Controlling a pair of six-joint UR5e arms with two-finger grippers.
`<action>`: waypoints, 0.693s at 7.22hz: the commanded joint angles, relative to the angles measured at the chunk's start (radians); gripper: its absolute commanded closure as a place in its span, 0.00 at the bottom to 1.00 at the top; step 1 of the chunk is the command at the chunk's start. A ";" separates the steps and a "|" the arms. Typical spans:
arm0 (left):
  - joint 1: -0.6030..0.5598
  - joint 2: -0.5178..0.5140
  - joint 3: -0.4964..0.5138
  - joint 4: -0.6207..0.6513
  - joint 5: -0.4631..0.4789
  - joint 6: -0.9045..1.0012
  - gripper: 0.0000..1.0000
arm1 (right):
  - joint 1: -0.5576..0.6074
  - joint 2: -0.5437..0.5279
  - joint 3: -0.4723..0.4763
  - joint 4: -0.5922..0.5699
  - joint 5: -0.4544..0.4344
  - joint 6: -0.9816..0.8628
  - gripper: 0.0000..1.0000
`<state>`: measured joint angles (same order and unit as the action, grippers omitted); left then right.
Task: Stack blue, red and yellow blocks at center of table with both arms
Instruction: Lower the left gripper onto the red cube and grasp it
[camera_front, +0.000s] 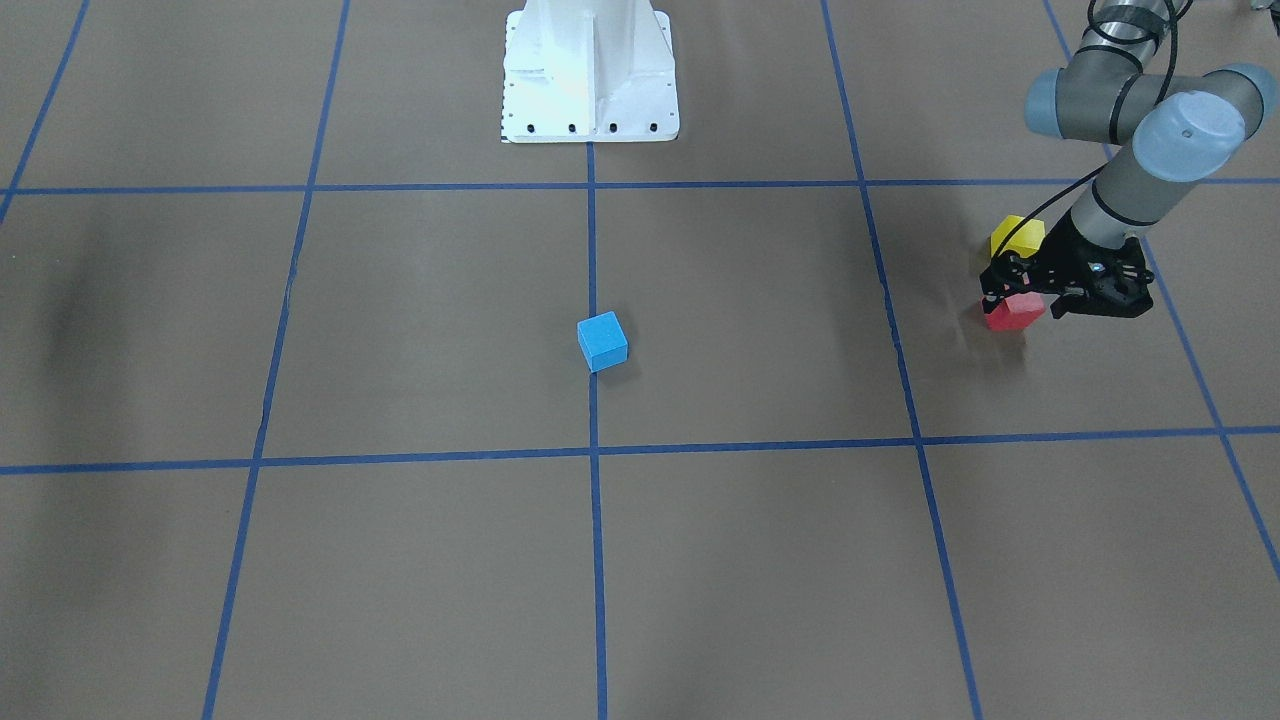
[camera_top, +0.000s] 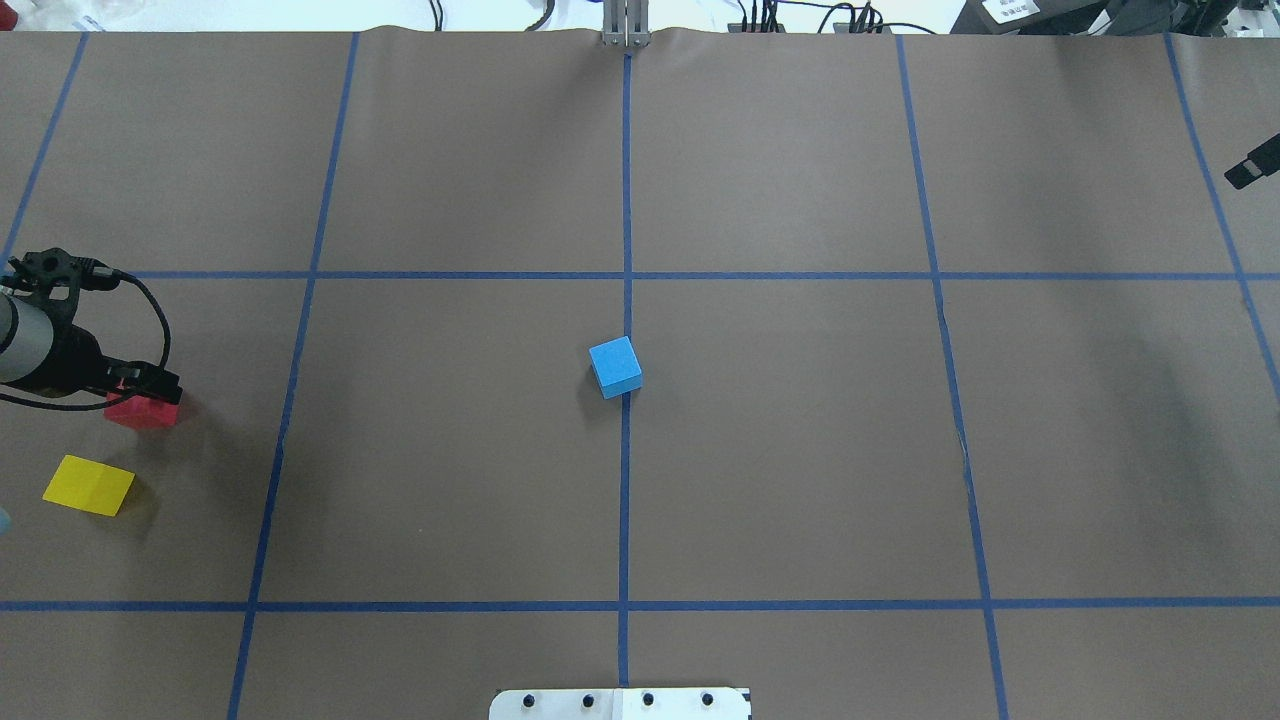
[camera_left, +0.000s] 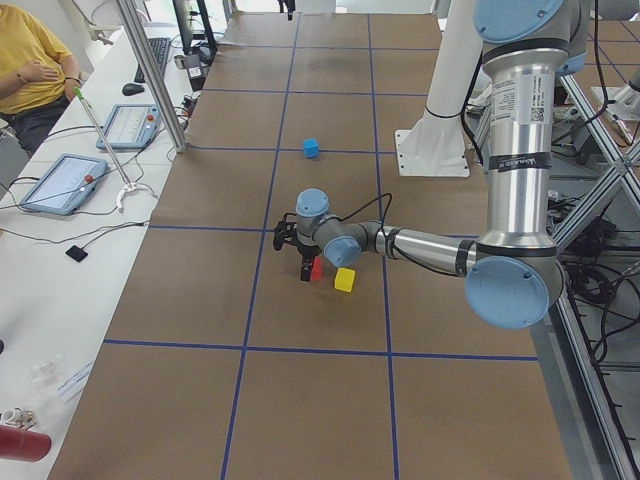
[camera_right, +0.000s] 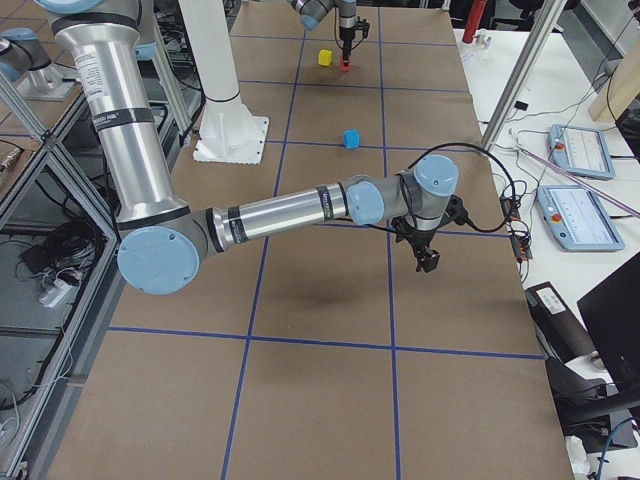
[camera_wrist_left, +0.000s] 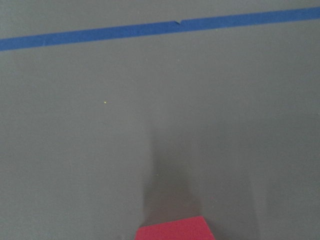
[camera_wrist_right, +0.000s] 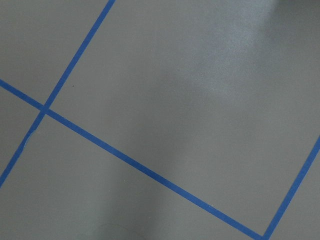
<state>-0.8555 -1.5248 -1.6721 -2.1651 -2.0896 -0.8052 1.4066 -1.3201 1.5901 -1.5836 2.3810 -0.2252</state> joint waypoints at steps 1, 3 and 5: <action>0.009 0.000 0.008 0.001 0.000 0.007 1.00 | 0.000 -0.002 0.001 -0.001 -0.002 0.001 0.00; 0.003 -0.017 -0.029 0.034 -0.015 0.009 1.00 | 0.000 -0.014 -0.008 -0.003 -0.002 0.016 0.00; 0.000 -0.213 -0.137 0.384 -0.013 0.008 1.00 | 0.017 -0.045 -0.015 -0.015 -0.005 0.023 0.00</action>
<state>-0.8544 -1.6117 -1.7466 -1.9908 -2.1025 -0.7965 1.4109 -1.3488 1.5799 -1.5886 2.3779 -0.2077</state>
